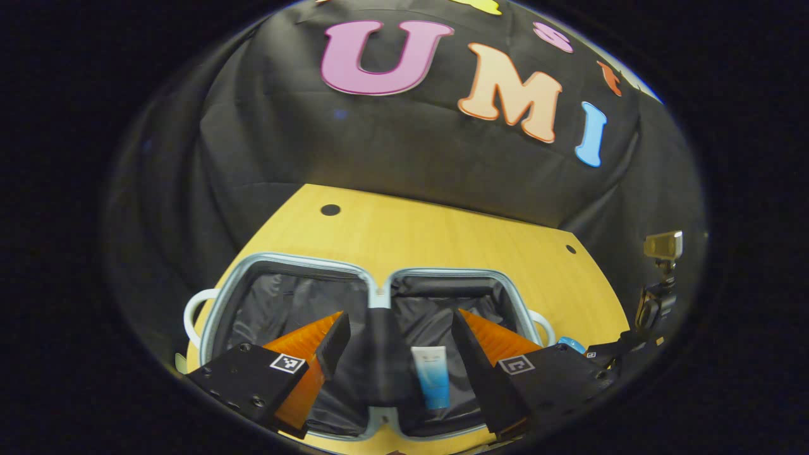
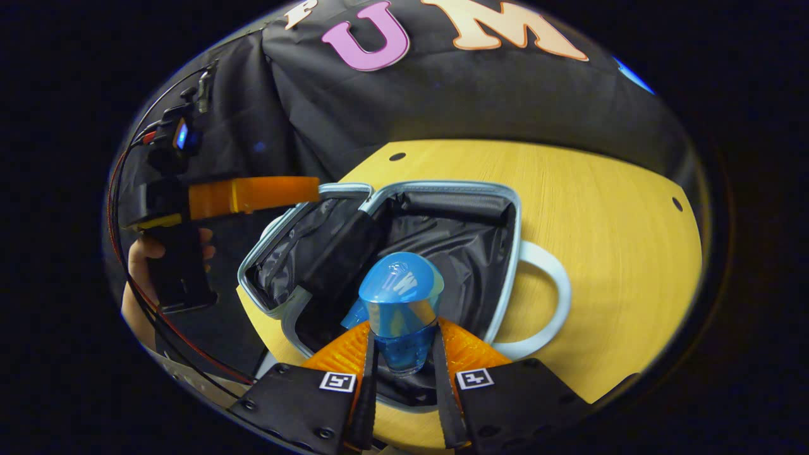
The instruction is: First open the suitcase, pack the skin care products into it, and then close the suitcase.
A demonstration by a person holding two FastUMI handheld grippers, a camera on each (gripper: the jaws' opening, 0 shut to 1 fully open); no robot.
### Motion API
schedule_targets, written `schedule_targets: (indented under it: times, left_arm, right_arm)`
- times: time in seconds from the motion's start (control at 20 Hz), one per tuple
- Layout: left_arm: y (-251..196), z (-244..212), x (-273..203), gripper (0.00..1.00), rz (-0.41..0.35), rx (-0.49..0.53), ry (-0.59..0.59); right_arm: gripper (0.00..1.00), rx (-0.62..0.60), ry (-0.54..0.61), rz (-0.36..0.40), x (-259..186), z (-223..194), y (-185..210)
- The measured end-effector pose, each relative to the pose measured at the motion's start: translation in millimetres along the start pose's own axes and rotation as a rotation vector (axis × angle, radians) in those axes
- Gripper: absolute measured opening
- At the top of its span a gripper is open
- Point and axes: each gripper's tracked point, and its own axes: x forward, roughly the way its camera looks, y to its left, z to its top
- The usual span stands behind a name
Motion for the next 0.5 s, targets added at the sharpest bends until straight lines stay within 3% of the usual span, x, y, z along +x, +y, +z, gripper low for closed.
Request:
schedule_targets:
  times: [0.2,0.35,0.4,0.5]
  left_arm:
    - [58.3,-7.3,-13.8,0.95,0.074,-0.043,0.01]
    - [100.1,-13.5,-20.5,0.95,0.131,-0.075,0.017]
    - [110.9,-15.2,-25.8,0.95,0.145,-0.09,0.018]
    - [134.1,-15.7,-30.6,0.95,0.17,-0.121,0.016]
  right_arm:
    - [0.43,0.073,0.063,-0.042,18.3,-11.7,1.6]
    - [0.41,0.106,0.034,-0.091,32.5,-1.8,-2.4]
    - [0.47,0.111,0.027,-0.108,33.5,1.0,-4.0]
    - [0.43,0.123,-0.013,-0.115,33.0,14.6,-1.6]
